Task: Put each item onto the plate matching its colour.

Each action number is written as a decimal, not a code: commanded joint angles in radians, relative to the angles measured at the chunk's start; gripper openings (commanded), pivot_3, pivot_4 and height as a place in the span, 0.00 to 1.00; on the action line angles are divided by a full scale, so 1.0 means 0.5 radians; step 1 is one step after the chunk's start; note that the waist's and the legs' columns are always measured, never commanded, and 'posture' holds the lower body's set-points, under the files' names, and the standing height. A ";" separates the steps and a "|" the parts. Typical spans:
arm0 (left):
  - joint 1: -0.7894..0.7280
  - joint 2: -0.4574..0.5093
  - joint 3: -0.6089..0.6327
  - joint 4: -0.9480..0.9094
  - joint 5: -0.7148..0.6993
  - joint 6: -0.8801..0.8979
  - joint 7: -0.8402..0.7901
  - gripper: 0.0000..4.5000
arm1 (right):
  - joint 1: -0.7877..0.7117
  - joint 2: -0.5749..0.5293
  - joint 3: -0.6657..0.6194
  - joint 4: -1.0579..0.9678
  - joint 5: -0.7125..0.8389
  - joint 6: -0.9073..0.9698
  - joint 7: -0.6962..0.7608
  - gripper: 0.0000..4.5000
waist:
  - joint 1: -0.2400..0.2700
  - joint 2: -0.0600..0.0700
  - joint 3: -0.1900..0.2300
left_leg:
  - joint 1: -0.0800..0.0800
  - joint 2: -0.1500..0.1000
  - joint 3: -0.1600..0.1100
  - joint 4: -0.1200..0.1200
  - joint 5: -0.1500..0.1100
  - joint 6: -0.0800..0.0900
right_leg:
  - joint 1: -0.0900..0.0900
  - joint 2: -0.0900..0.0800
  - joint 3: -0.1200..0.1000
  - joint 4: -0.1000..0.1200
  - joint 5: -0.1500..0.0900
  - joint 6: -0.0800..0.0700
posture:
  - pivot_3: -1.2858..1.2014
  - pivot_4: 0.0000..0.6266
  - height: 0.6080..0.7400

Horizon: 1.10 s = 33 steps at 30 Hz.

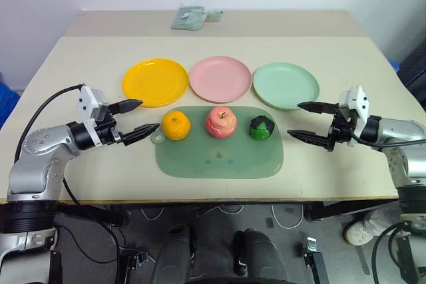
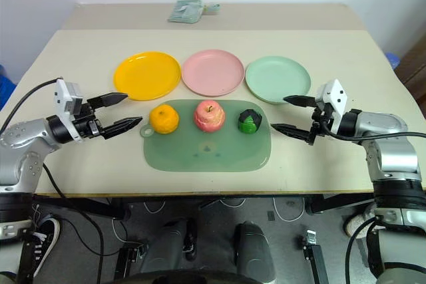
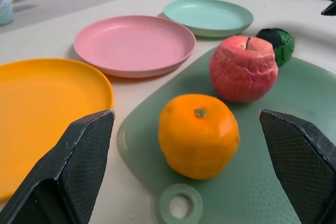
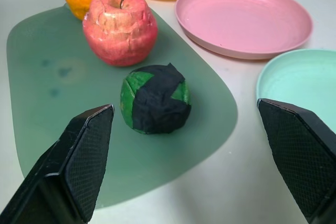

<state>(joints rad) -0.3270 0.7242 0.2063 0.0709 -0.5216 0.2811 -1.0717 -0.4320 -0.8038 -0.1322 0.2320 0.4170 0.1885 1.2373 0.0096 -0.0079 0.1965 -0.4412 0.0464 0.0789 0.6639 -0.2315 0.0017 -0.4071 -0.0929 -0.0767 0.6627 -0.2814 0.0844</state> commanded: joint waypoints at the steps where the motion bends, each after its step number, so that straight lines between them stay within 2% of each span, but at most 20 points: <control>1: 0.000 -0.017 0.007 -0.035 0.022 -0.062 0.005 1.00 | -0.026 -0.004 -0.036 -0.060 0.018 -0.026 0.001 0.99 | -0.001 0.000 0.000 | 0.000 0.000 0.000 0.000 0.000 0.000 | 0.000 0.000 0.000 0.000 0.000 0.000 | 0.52 0.24 1.00; 11: 0.046 0.029 0.092 -0.031 0.018 -0.102 -0.011 1.00 | -0.120 0.090 0.017 -0.073 -0.007 -0.019 -0.047 0.99 | 0.000 0.000 0.000 | 0.000 0.000 0.000 0.000 0.000 0.000 | 0.000 0.000 0.000 0.000 0.000 0.000 | 0.52 0.24 1.00; 18: 0.085 0.044 0.169 -0.016 -0.012 -0.082 0.009 1.00 | -0.094 0.194 0.066 -0.293 0.021 0.075 -0.155 0.99 | -0.002 0.000 0.000 | 0.000 0.001 -0.001 0.000 0.000 0.000 | -0.001 0.000 0.000 0.001 0.000 0.000 | 0.52 0.24 1.00; 26: -0.081 0.002 0.027 0.036 0.052 -0.042 0.025 1.00 | -0.099 0.183 0.031 -0.453 0.112 0.185 -0.146 0.99 | 0.005 0.000 0.000 | 0.000 0.000 -0.001 0.001 0.000 0.000 | 0.000 0.000 0.000 0.001 0.000 0.000 | 0.52 0.24 1.00; 33: -0.326 -0.152 -0.127 0.348 0.125 -0.085 -0.032 1.00 | 0.011 0.125 0.017 -0.797 0.333 0.456 -0.124 0.99 | 0.004 0.000 0.000 | 0.000 -0.001 -0.001 0.001 0.000 0.000 | 0.000 0.001 0.000 0.002 0.000 0.000 | 0.52 0.24 1.00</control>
<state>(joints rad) -0.4585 0.6548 0.1558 0.2295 -0.4674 0.2558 -1.0770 -0.4250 -0.7321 -0.0969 -0.1044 0.5480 0.4062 1.1817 0.0119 -0.0081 0.1964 -0.4414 0.0452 0.0785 0.6644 -0.2315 0.0017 -0.4069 -0.0924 -0.0768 0.6635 -0.2814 0.0844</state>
